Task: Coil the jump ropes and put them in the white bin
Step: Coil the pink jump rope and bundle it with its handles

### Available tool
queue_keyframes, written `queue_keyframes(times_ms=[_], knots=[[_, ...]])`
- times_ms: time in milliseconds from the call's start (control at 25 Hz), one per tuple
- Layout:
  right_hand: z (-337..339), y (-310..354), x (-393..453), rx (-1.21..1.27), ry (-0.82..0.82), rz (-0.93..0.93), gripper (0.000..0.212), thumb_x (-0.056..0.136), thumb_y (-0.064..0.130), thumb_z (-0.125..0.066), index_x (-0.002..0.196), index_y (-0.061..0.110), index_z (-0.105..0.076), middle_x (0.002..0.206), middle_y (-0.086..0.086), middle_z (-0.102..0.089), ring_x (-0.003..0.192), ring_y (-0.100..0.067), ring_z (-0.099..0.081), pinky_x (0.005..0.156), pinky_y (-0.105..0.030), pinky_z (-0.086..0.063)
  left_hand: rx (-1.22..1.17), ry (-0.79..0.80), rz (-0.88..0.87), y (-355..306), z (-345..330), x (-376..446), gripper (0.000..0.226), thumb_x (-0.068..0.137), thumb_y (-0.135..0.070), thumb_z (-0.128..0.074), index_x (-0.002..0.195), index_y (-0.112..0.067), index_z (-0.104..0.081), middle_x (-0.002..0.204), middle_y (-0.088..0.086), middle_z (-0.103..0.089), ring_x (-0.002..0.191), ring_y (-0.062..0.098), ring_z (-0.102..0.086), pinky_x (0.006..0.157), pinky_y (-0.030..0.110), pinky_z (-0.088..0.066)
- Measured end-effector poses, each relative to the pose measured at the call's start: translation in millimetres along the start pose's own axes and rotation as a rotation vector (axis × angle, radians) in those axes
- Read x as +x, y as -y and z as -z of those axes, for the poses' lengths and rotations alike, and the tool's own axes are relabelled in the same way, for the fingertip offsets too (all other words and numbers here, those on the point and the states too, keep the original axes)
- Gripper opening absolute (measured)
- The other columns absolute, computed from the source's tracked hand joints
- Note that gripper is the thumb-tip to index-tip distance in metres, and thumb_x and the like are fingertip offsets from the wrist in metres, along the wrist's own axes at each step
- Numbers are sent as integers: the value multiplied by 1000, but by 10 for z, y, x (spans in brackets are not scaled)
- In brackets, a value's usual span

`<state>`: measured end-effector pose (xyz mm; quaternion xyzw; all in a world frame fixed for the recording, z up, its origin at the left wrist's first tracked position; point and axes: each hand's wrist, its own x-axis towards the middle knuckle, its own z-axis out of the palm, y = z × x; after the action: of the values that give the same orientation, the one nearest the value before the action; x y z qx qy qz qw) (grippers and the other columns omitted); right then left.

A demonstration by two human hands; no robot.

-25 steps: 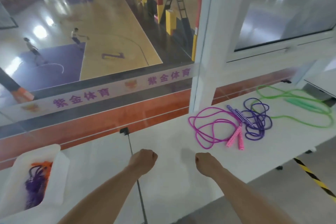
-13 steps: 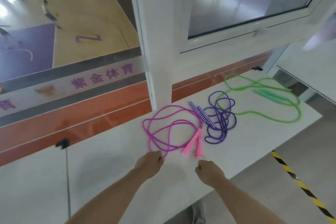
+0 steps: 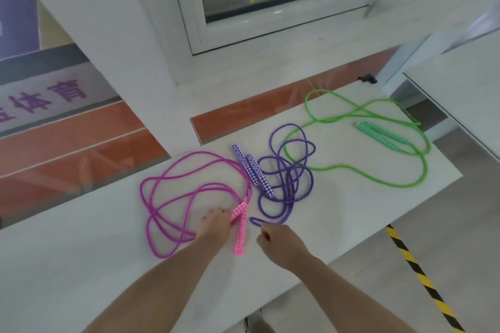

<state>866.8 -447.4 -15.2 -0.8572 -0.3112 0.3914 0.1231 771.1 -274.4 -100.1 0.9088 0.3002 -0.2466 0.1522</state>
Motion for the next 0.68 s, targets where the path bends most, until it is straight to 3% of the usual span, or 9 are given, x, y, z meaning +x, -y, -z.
queue_keyframes(times_ms=[80, 120, 200, 240, 280, 360, 480, 560, 680], knots=[[92, 166, 136, -5, -69, 83, 17, 93, 26, -47, 78, 20, -51, 81, 3, -55, 82, -23, -56, 75, -38, -47, -37, -21, 4, 87, 147, -93, 29, 102, -17, -43, 130, -13, -52, 126, 7, -57, 116, 29, -57, 95, 41, -47], [132, 271, 210, -28, -119, 144, 13, 93, 24, -48, 94, 21, -60, 98, 2, -61, 99, -23, -58, 87, -36, -48, -80, -16, -12, 171, 246, -189, 29, 102, -16, -43, 130, -13, -50, 126, 8, -57, 116, 29, -59, 93, 40, -47], [235, 562, 310, -100, -160, 269, 40, 92, 20, -49, 131, 22, -57, 138, 3, -53, 134, -20, -43, 113, -36, -34, -209, -7, -61, 391, 483, -460, 29, 103, -18, -42, 130, -12, -51, 126, 11, -60, 114, 30, -61, 91, 38, -46], [286, 742, 313, -130, -142, 325, 46, 91, 19, -49, 137, 24, -53, 145, 5, -48, 139, -18, -37, 118, -35, -26, -277, -25, -84, 537, 615, -639, 28, 104, -21, -43, 129, -13, -52, 124, 11, -62, 111, 30, -62, 89, 38, -46], [313, 930, 306, -167, -117, 383, 44, 91, 21, -50, 134, 24, -56, 142, 5, -52, 136, -16, -40, 117, -33, -25, -338, -64, -95, 698, 763, -845, 26, 104, -25, -45, 126, -15, -54, 118, 9, -64, 107, 29, -63, 86, 37, -46], [320, 1251, 244, -205, -65, 421, 30, 92, 32, -47, 111, 22, -69, 111, 3, -68, 108, -17, -59, 104, -32, -40, -449, -149, -101, 1024, 974, -1244, 20, 103, -37, -48, 113, -22, -57, 98, 2, -66, 88, 22, -64, 74, 33, -45], [218, 1770, 177, -105, -82, 459, 27, 95, 43, -47, 77, 26, -59, 71, 8, -60, 67, -12, -57, 70, -35, -50, -761, -251, -1, 1656, 1172, -1757, 12, 101, -44, -51, 105, -37, -60, 79, -4, -63, 67, 12, -57, 65, 28, -44], [136, 2241, 101, -54, -101, 527, 29, 97, 36, -57, 70, 30, -50, 63, 9, -53, 60, -5, -51, 62, -28, -43, -1101, -348, 138, 2136, 1269, -2100, 11, 103, -36, -50, 100, -33, -60, 70, -3, -52, 55, 10, -47, 54, 28, -39], [10, 2787, 30, 17, -123, 610, 20, 97, 27, -61, 78, 31, -57, 69, 12, -57, 64, 0, -53, 62, -13, -40, -1522, -465, 370, 2706, 1371, -2508, 18, 106, -28, -48, 107, -12, -56, 68, 4, -52, 50, 14, -45, 46, 27, -35]])
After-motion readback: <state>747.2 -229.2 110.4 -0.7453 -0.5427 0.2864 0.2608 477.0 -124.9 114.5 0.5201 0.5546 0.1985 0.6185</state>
